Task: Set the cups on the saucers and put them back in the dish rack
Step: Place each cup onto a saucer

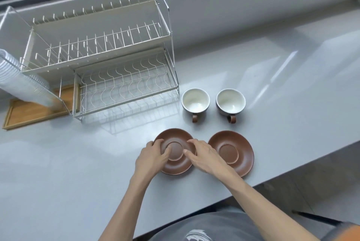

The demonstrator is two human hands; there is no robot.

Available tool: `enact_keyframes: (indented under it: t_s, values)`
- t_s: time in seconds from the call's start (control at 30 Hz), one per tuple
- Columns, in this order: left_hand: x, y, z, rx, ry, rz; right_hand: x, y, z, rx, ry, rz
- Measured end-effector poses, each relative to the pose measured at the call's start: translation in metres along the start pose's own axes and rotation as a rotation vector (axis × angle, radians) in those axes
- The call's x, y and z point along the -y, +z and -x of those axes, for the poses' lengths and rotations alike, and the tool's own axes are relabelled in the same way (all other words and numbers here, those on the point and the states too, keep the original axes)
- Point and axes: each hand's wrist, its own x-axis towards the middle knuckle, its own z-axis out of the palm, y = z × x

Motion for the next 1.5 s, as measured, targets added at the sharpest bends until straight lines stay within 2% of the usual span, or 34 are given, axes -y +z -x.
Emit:
enact_keyframes:
  t_s: [0.1, 0.17, 0.43, 0.53, 0.63, 0.73, 0.87, 1.03, 1.13, 1.23, 1.37, 1.5]
  values:
    - [-0.006, -0.007, -0.001, -0.025, 0.063, -0.311, -0.004, -0.018, 0.001, 0.073, -0.022, 0.065]
    - [-0.015, -0.012, -0.004, -0.039, 0.108, -0.431, -0.008, -0.030, 0.004, 0.101, -0.044, 0.082]
    - [-0.080, -0.027, -0.015, -0.098, 0.360, -0.563, -0.030, -0.087, 0.012, 0.011, -0.046, 0.235]
    - [-0.104, -0.022, -0.019, -0.107, 0.450, -0.574, -0.039, -0.104, 0.014, -0.108, -0.016, 0.335]
    - [-0.126, -0.010, -0.028, -0.184, 0.527, -0.590, -0.050, -0.115, 0.014, -0.330, -0.029, 0.369]
    - [-0.145, 0.004, -0.037, -0.290, 0.582, -0.572, -0.060, -0.119, 0.008, -0.523, -0.012, 0.299]
    - [-0.164, 0.023, -0.043, -0.329, 0.607, -0.538, -0.073, -0.119, -0.002, -0.624, 0.013, 0.209]
    - [-0.178, 0.037, -0.047, -0.316, 0.596, -0.372, -0.084, -0.121, -0.018, -0.620, 0.064, 0.094]
    - [-0.179, 0.044, -0.051, -0.263, 0.581, -0.189, -0.086, -0.123, -0.028, -0.623, 0.076, 0.043]
    - [-0.180, 0.049, -0.054, -0.193, 0.517, 0.064, -0.085, -0.124, -0.039, -0.612, 0.093, -0.017]
    - [-0.185, 0.051, -0.061, -0.114, 0.452, 0.263, -0.084, -0.126, -0.051, -0.583, 0.098, -0.117]
    - [-0.190, 0.051, -0.070, 0.033, 0.290, 0.475, -0.083, -0.128, -0.064, -0.525, 0.156, -0.259]
